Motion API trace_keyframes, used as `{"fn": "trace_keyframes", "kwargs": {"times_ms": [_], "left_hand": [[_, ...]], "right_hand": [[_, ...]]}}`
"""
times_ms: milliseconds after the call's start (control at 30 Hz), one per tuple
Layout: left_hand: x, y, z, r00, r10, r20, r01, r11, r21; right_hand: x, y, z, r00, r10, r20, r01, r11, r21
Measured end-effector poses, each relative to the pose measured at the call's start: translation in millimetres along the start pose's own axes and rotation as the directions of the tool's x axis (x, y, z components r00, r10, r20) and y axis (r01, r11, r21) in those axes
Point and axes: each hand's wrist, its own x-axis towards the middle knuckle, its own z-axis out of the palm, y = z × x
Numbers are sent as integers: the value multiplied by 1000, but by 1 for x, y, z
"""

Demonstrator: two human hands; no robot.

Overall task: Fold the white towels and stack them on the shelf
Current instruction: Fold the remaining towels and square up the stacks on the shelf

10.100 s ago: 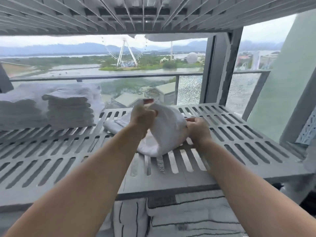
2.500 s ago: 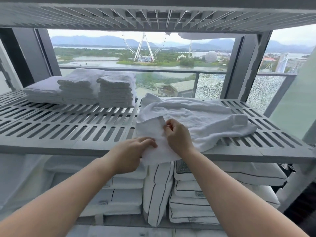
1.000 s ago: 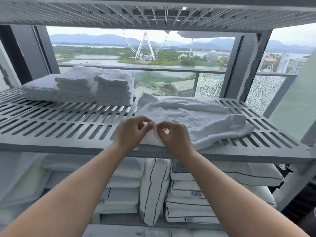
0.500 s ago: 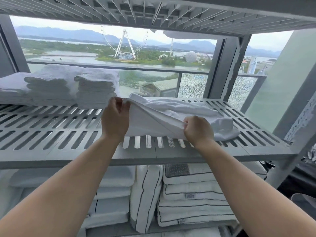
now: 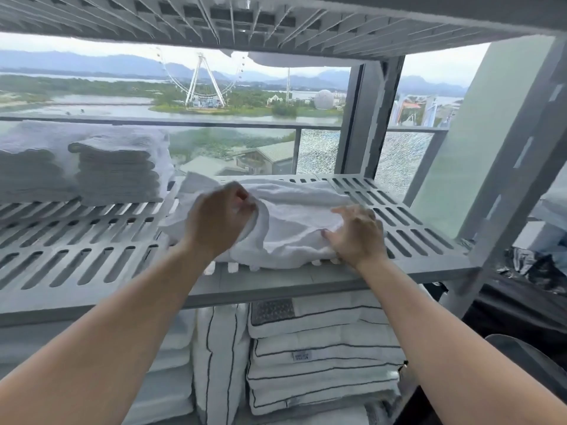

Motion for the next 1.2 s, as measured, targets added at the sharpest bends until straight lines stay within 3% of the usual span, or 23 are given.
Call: {"fn": "trace_keyframes", "kwargs": {"times_ms": [67, 133, 233, 300, 400, 533, 633, 733, 867, 1000, 1033, 1100, 1133, 1200], "left_hand": [[0, 24, 18, 984, 127, 127, -132, 991, 31], [0, 45, 37, 950, 200, 240, -205, 979, -1], [2, 70, 68, 874, 244, 420, -291, 956, 50], [5, 84, 84, 840, 216, 498, -290, 954, 75], [12, 99, 101, 817, 184, 547, -252, 966, 51], [15, 113, 118, 769, 181, 614, -230, 973, 1], [17, 114, 130, 790, 154, 594, -204, 979, 18], [21, 112, 133, 816, 163, 554, -167, 985, -43], [39, 109, 119, 793, 156, 588, -53, 981, -189], [55, 100, 108, 656, 140, 742, 58, 971, -234], [57, 97, 108, 621, 156, 768, 65, 966, -249], [58, 93, 109, 599, 205, 774, 34, 959, -281], [58, 90, 111, 616, 232, 753, 31, 948, -317], [56, 85, 116, 698, 239, 675, 87, 908, -411]], "right_hand": [[4, 20, -7, 1000, 25, 6, -25, 987, 161], [10, 44, -13, 990, 138, -41, -120, 949, 292], [22, 76, -21, 941, 334, 60, -340, 924, 176], [25, 86, -23, 939, 298, 172, -325, 932, 158], [27, 94, -23, 975, 147, 166, -179, 964, 195], [32, 100, -14, 995, 82, 57, -97, 927, 362], [45, 104, -13, 980, 161, 122, -200, 846, 494], [60, 113, -18, 912, 286, 293, -409, 661, 629], [73, 111, -29, 840, 332, 430, -517, 730, 446], [83, 97, -38, 761, 391, 518, -567, 790, 236], [84, 94, -38, 762, 372, 530, -566, 781, 265], [84, 89, -35, 793, 220, 568, -563, 621, 545], [82, 86, -34, 818, 113, 563, -541, 483, 688], [79, 78, -33, 817, -58, 574, -541, 268, 797]]}}
